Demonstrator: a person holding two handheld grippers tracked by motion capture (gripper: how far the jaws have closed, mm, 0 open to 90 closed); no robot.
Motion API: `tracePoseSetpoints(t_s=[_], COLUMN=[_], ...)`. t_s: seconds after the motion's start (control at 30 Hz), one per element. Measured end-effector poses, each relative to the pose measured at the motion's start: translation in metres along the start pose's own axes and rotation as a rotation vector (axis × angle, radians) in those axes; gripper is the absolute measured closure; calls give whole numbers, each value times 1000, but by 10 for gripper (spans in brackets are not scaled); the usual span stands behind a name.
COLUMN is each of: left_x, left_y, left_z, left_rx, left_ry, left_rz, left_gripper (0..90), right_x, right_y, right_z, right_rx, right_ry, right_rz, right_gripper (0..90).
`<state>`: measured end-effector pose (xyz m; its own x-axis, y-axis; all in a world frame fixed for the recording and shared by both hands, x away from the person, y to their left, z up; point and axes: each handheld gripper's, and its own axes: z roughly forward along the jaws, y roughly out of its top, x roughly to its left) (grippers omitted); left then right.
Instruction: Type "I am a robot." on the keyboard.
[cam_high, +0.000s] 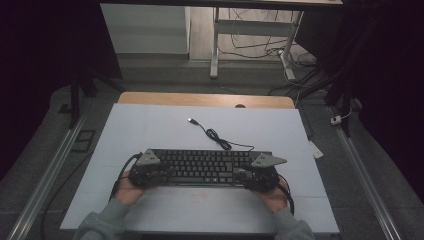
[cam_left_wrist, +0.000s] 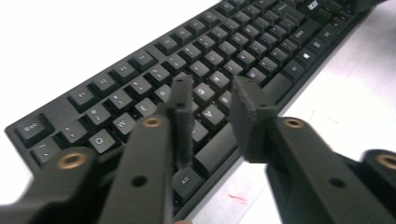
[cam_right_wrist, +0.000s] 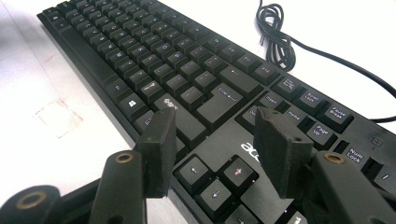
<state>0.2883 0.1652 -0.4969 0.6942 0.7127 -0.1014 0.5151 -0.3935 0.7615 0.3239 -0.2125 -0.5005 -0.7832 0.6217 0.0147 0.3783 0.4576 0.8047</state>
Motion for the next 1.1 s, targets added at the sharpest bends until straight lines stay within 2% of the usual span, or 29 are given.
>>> tracePoseSetpoints(t_s=[0.1,0.2,0.53,0.87,1.1], left_x=[-2,-5,-10,-13,-14], left_y=[0,0,-1,-3,-4], left_z=[2,5,15,26,28], left_rx=[16,29,64,102,110], left_ry=[-23,-33,-32,-35,-33], left_rz=[8,25,52,68,68], left_gripper=[842,890,891,890,890], right_x=[0,0,0,0,0], right_y=[0,-1,-1,-1,-1], right_z=[1,1,1,2,2], right_rx=[1,3,6,12,12], right_ry=[0,0,-1,-4,-3], right_rz=[-1,-2,-4,-8,-9], right_gripper=[493,492,492,491,490])
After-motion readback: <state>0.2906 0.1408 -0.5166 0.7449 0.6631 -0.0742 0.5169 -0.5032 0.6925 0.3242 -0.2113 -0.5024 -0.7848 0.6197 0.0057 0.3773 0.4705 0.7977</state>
